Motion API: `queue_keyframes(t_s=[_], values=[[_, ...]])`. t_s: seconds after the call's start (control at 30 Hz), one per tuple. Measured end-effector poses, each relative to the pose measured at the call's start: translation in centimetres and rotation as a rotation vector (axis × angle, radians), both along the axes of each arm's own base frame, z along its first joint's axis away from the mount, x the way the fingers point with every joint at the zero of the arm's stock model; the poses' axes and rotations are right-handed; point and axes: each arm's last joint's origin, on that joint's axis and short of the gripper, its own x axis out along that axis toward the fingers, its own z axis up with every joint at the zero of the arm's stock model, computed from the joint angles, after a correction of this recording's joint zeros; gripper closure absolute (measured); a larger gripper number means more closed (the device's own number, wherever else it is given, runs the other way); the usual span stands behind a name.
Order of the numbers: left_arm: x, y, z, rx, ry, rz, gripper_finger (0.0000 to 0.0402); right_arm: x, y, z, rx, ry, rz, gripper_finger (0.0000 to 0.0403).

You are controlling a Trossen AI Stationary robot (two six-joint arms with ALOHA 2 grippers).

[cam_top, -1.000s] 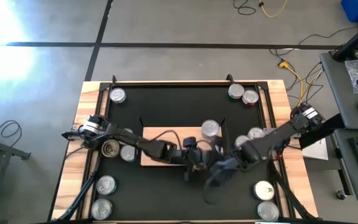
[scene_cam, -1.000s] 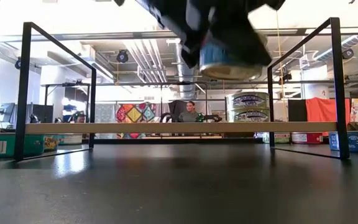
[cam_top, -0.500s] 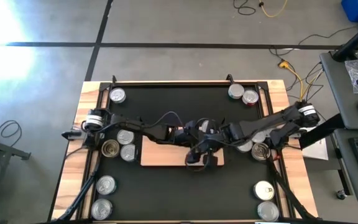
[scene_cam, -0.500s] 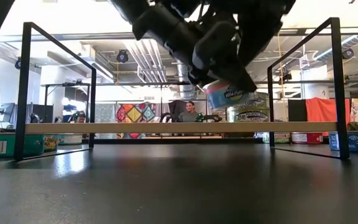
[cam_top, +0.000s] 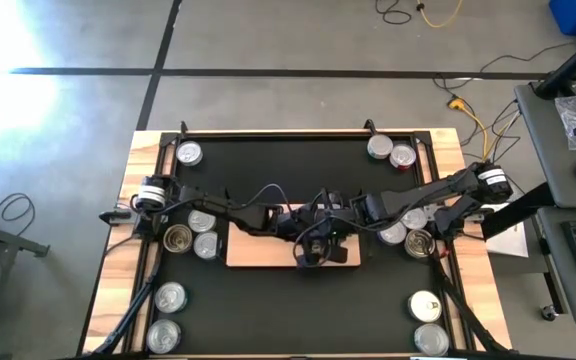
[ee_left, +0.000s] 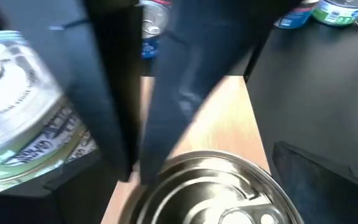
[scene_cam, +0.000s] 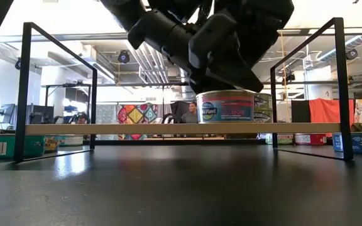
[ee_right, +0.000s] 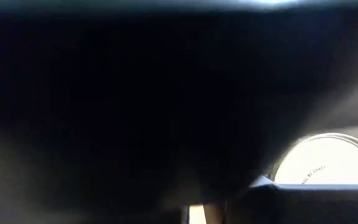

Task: Stack canned seafood by type on shelf
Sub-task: Put the bottom right blue and orange tuna can on the shelf

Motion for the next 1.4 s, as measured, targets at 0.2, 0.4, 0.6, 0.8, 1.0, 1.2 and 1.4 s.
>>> queue_keyframes(t_s=[0.2,0.4,0.6,0.8,1.0,1.2,1.4], values=[[-0.1,0.2,0.3,0.02,-0.002,0.03,0.0004,0.0,0.1,0.2,0.023,-0.003,0.01,0.039],[-0.2,0.2,0.9,0.022,-0.018,0.036,0.0003,-0.1,0.1,0.6,0.052,-0.015,0.014,0.039],[-0.2,0.2,0.9,0.033,-0.018,0.034,0.0003,0.3,0.1,0.3,0.053,-0.053,0.021,0.039],[-0.9,0.3,1.4,0.067,0.023,0.047,0.0003,0.8,0.2,-0.4,0.052,-0.062,0.024,0.039],[-2.1,0.4,3.1,0.076,0.062,0.047,0.0003,0.8,0.1,0.6,0.04,-0.101,0.039,0.039],[-3.2,0.2,4.1,0.063,0.112,0.05,0.0003,0.7,0.1,0.9,0.034,-0.108,0.054,0.039],[-6.0,-0.2,8.0,0.093,0.094,0.088,0.0003,0.8,0.1,0.6,0.037,-0.11,0.046,0.039]])
